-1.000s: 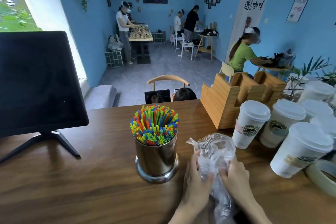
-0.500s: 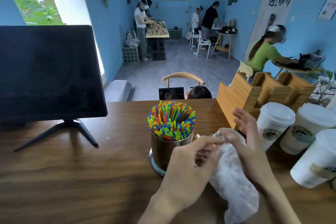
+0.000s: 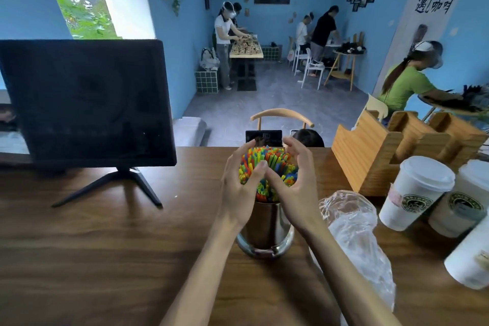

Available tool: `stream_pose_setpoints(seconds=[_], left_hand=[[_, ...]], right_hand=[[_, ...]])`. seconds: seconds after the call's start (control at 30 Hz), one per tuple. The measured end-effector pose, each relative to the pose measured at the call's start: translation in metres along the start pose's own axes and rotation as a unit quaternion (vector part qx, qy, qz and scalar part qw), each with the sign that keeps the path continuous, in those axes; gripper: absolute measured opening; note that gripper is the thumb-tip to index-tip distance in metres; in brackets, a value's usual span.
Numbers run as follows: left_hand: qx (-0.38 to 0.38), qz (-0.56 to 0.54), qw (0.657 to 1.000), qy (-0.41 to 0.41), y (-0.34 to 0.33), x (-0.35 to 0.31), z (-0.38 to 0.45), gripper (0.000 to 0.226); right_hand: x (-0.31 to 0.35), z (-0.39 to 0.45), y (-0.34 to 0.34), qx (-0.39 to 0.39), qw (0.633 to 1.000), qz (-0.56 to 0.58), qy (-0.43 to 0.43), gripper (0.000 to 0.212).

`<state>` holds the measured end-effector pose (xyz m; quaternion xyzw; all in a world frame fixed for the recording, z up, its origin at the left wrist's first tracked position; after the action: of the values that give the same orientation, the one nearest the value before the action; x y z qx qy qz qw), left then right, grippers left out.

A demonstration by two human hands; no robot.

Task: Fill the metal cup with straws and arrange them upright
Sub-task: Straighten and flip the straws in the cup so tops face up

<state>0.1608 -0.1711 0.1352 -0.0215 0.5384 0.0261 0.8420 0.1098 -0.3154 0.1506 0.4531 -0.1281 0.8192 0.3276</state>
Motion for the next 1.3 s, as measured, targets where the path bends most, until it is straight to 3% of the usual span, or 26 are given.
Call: stream_pose_setpoints(seconds=[0.2, 0.3, 0.6, 1.0, 1.13, 1.3], left_hand=[[0.025, -0.002, 0.999, 0.048, -0.005, 0.007, 0.02, 0.046], [0.048, -0.016, 0.997, 0.058, -0.015, 0.011, 0.023, 0.042], [-0.045, 0.042, 0.996, 0.061, 0.0, 0.015, 0.032, 0.017], [-0.041, 0.012, 0.996, 0.078, 0.013, 0.029, 0.03, 0.024], [-0.003, 0.039, 0.998, 0.052, 0.007, 0.024, 0.033, 0.024], [-0.031, 0.114, 0.991, -0.066, 0.024, -0.003, 0.037, 0.012]], right_hand=[[-0.033, 0.008, 0.004, -0.019, 0.994, 0.033, -0.1, 0.08], [-0.044, 0.007, -0.005, 0.0, 0.99, 0.044, -0.137, 0.068], [-0.038, 0.0, -0.018, -0.006, 0.989, 0.036, -0.146, 0.025], [-0.04, 0.0, -0.028, 0.023, 0.982, 0.094, -0.165, 0.016], [-0.039, 0.004, -0.027, 0.038, 0.977, 0.111, -0.177, 0.019], [-0.035, 0.013, -0.015, 0.013, 0.989, 0.082, -0.125, 0.018]])
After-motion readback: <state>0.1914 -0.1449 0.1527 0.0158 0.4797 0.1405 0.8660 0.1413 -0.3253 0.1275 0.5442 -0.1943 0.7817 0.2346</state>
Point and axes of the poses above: each hand's wrist, its own z-axis towards the middle knuckle, its own y-axis out of the back of the hand, x = y × z, the point moved 10 cm from there along z, towards the middle knuckle, and after that the axes turned 12 degrees about -x, right-handed, at the moved point
